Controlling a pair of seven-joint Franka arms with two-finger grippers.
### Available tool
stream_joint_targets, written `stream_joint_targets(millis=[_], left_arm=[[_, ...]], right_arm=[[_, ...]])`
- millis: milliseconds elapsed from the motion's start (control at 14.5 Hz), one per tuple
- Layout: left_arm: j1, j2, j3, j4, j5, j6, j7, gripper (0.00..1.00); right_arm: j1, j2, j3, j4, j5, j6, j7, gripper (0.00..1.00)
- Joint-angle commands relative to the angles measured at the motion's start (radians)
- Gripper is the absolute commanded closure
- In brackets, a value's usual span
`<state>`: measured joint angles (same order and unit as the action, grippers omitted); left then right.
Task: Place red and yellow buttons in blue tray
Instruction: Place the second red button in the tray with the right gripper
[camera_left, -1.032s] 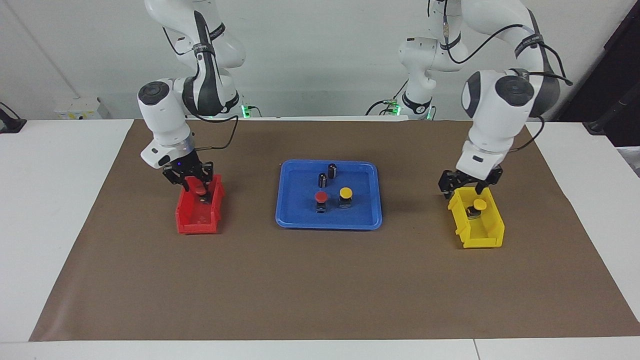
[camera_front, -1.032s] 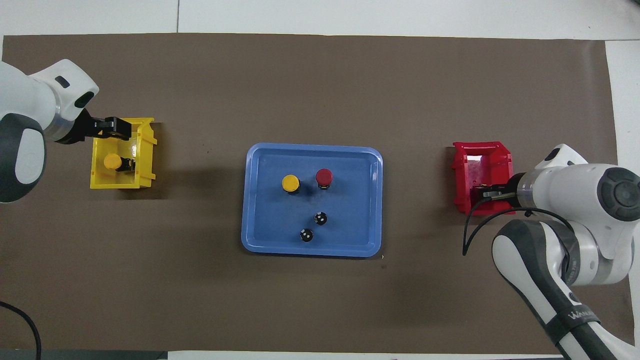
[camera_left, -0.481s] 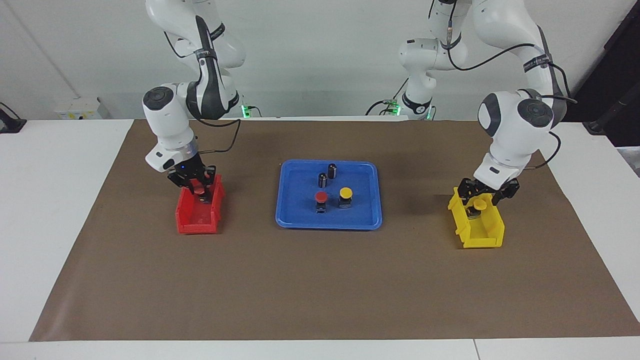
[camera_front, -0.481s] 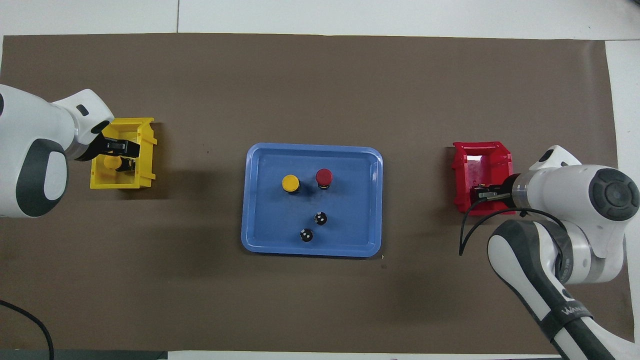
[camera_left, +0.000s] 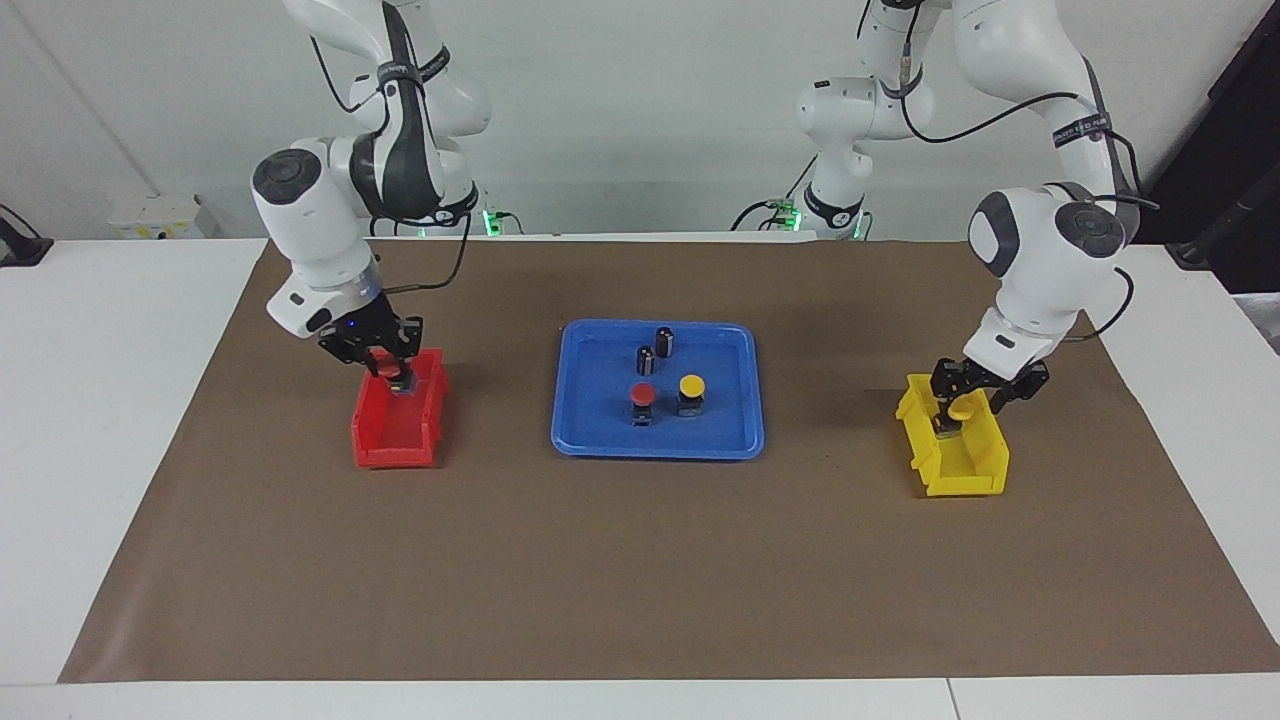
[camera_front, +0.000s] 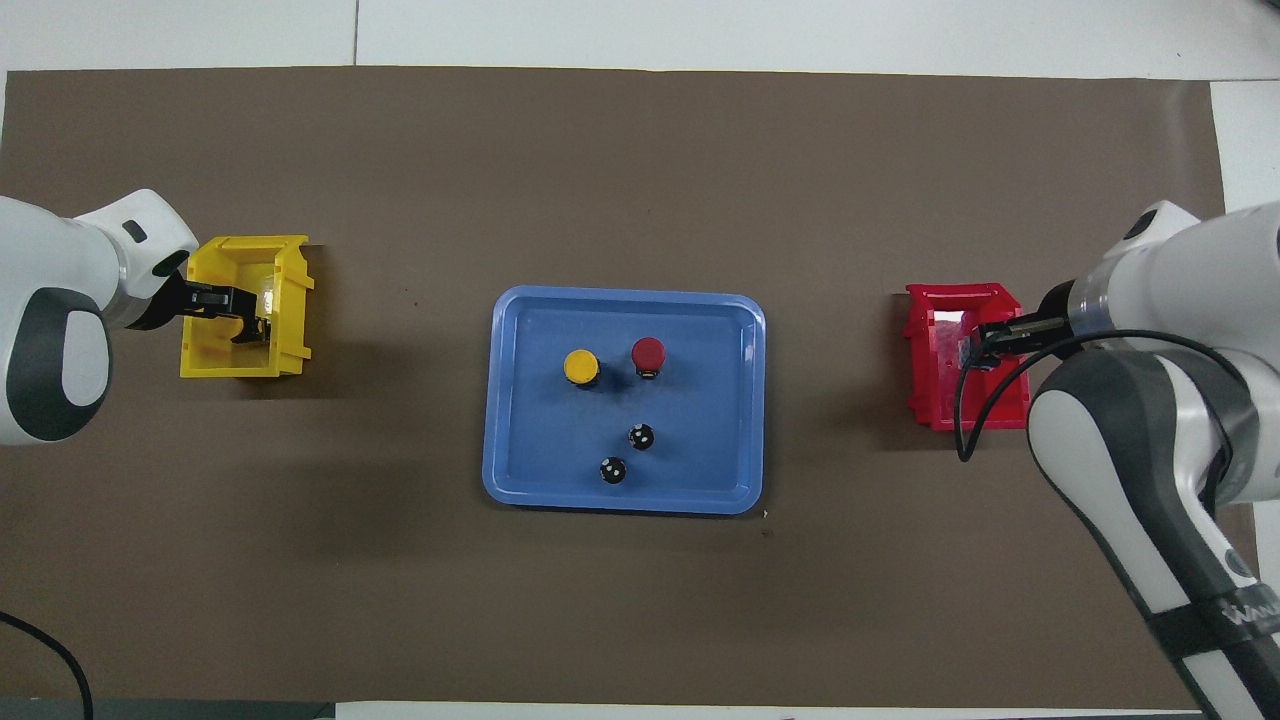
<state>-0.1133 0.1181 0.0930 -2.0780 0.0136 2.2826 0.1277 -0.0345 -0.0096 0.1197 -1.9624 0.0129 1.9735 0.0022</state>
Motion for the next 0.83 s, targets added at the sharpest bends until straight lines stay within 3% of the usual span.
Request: stream_joint_targets(millis=[0, 206, 481, 550, 619, 688, 757], left_arm=[[0.012, -0.034, -0.01, -0.059, -0.038, 0.046, 0.021, 0.22], [0.011, -0.035, -0.01, -0.067, -0.046, 0.047, 0.021, 0.22], [0.007, -0.032, -0.01, -0.091, -0.054, 0.084, 0.021, 0.22], [0.011, -0.034, -0.01, -0.096, -0.054, 0.084, 0.021, 0.26], [0.011, -0.034, -0.01, -0.094, -0.054, 0.084, 0.021, 0.36], [0.012, -0.032, -0.01, -0.093, -0.054, 0.086, 0.02, 0.58], [0.015, -0.031, -0.009, -0.087, -0.054, 0.086, 0.024, 0.9]], right_arm=[[0.14, 0.112, 0.012, 0.154, 0.007, -0.026, 0.247, 0.84], [0.29, 0.178, 0.012, 0.142, 0.002, 0.112, 0.47, 0.84], [0.392, 0.244, 0.009, 0.103, -0.042, 0.202, 0.574, 0.81], [0.395, 0.253, 0.011, 0.082, -0.077, 0.228, 0.596, 0.8], [0.397, 0.252, 0.011, 0.061, -0.085, 0.257, 0.602, 0.8], [0.397, 0.247, 0.011, 0.041, -0.085, 0.266, 0.602, 0.79], [0.394, 0.244, 0.011, 0.025, -0.087, 0.278, 0.602, 0.78]])
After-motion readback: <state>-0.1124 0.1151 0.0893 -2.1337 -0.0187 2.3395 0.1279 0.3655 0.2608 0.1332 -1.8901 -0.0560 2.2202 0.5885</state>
